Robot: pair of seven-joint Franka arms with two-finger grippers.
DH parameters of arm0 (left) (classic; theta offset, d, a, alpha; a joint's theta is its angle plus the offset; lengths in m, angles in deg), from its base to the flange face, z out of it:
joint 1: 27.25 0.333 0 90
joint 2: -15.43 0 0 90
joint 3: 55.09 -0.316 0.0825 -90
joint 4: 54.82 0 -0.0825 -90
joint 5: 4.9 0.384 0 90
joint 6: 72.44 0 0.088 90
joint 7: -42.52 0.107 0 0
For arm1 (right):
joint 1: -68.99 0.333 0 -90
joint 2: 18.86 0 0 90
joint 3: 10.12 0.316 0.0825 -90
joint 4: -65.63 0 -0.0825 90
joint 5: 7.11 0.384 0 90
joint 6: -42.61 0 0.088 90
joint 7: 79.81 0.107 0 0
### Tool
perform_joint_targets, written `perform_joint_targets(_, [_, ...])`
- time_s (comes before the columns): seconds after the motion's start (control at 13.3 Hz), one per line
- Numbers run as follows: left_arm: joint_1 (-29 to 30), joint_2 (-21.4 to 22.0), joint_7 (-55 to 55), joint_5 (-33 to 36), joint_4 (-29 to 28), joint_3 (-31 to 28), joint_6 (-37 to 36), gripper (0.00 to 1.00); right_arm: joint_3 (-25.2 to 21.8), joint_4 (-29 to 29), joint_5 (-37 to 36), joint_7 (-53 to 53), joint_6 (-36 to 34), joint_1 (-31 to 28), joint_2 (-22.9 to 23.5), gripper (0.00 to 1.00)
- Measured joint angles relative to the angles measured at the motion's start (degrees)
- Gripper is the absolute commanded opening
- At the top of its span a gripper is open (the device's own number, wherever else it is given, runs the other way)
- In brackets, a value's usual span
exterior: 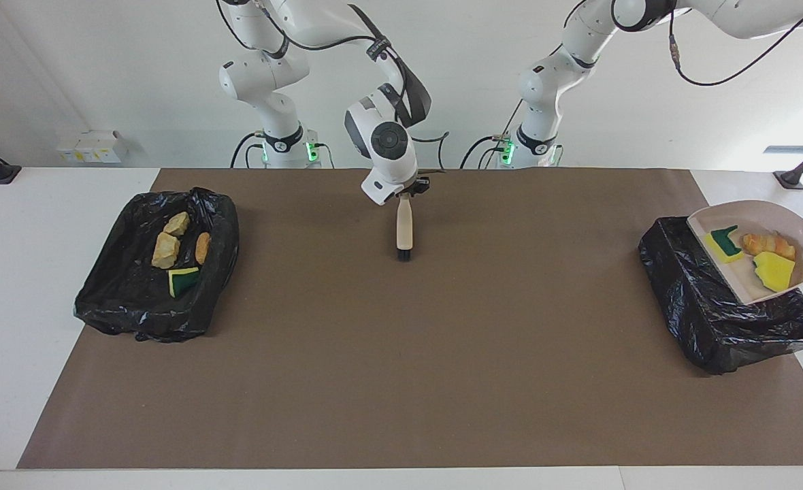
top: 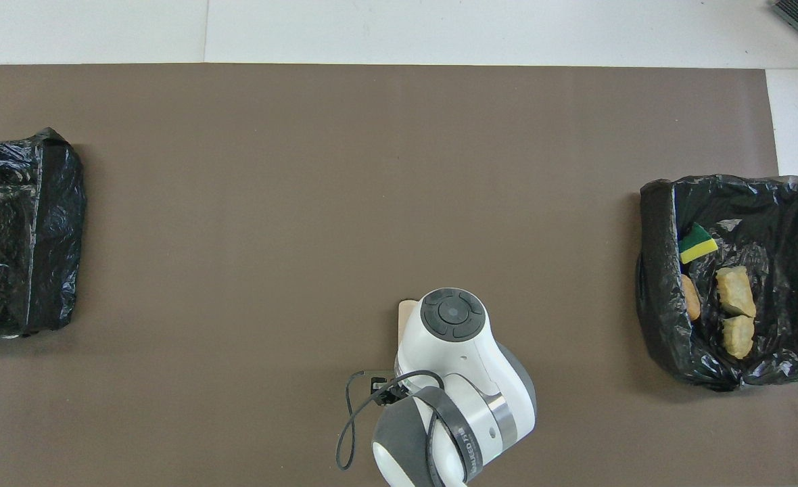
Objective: Sweep and dump trash in bin
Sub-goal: 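Tip the dustpan into the bag while the right gripper sets down the brush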
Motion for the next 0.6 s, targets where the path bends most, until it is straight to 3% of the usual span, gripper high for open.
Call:
perform_joint_targets(0.38, [-5.8,-0.4,-12.6,16.5,-3.5,0.3,0.5,0.0,-0.8,-0.4,-1.1,0.0,6.0,-1.5,0.2,1.0])
perform_joint_targets(0.6, [-7.7,0.0,-14.5,27.0,-4.7,0.4,0.9,0.0,-1.0,-2.4,-9.6,0.0,7.4,-7.0,0.1,1.0])
